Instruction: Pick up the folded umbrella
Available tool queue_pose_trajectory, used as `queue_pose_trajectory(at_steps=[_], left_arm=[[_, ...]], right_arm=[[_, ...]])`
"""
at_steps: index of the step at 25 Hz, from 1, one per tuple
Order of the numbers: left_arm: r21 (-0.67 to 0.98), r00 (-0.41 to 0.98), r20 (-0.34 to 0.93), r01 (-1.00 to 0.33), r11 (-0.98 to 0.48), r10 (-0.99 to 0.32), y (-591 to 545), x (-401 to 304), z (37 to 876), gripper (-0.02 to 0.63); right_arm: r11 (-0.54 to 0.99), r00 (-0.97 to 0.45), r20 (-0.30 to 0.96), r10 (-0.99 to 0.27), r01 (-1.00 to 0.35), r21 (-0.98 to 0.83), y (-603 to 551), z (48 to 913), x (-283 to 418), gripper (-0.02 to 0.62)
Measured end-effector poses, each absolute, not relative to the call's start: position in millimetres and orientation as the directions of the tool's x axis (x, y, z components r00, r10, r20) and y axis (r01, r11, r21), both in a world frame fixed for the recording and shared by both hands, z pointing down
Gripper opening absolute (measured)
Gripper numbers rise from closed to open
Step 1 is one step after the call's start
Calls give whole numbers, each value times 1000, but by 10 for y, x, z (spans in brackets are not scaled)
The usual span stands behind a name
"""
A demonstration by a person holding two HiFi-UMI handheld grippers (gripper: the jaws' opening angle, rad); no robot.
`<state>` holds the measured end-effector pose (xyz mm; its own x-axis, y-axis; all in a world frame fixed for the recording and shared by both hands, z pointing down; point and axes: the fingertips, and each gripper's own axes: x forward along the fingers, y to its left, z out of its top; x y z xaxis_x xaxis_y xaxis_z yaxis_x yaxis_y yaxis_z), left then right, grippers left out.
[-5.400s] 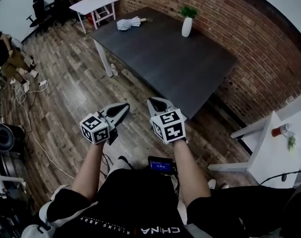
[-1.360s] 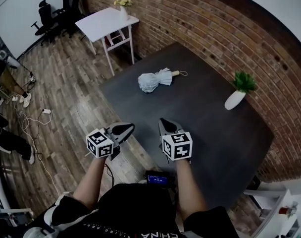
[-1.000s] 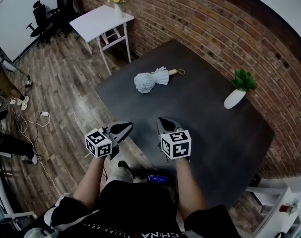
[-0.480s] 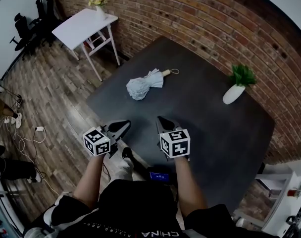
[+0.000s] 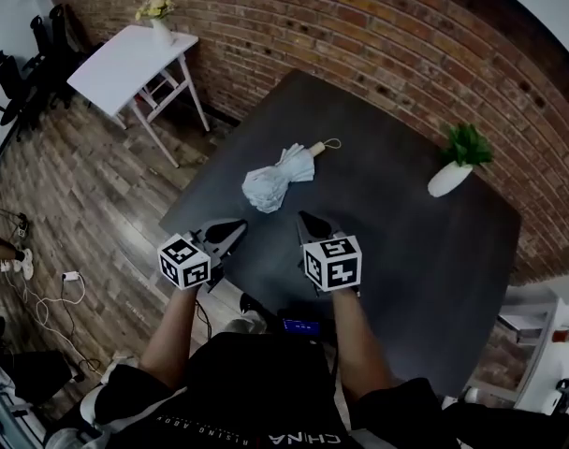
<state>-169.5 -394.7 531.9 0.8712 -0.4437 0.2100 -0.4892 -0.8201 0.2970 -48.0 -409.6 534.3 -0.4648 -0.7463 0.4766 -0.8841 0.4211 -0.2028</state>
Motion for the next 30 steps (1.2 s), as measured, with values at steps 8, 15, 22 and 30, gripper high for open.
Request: queue_pose_trajectory(at_steps=[8, 15, 22, 30], left_arm=[[305, 917, 213, -390, -869, -337, -4350, -1819, 5351, 2], [335, 937, 215, -334, -881, -274, -4435, -1678, 5412, 3], [335, 943, 229, -308, -891, -240, -4374, -1383, 5391, 3], [343, 944, 214, -312, -886, -249, -4358, -1078, 5290, 3]], right_arm=[[309, -369, 482, -795, -929, -202, -4315, 5350, -583, 11], [247, -313, 500, -807, -949, -196, -4282, 5369, -439, 11], [249, -311, 504, -806, -950, -188, -4280, 5311, -183, 11], [331, -371, 499, -783, -928, -169, -4313, 5222, -71, 11]])
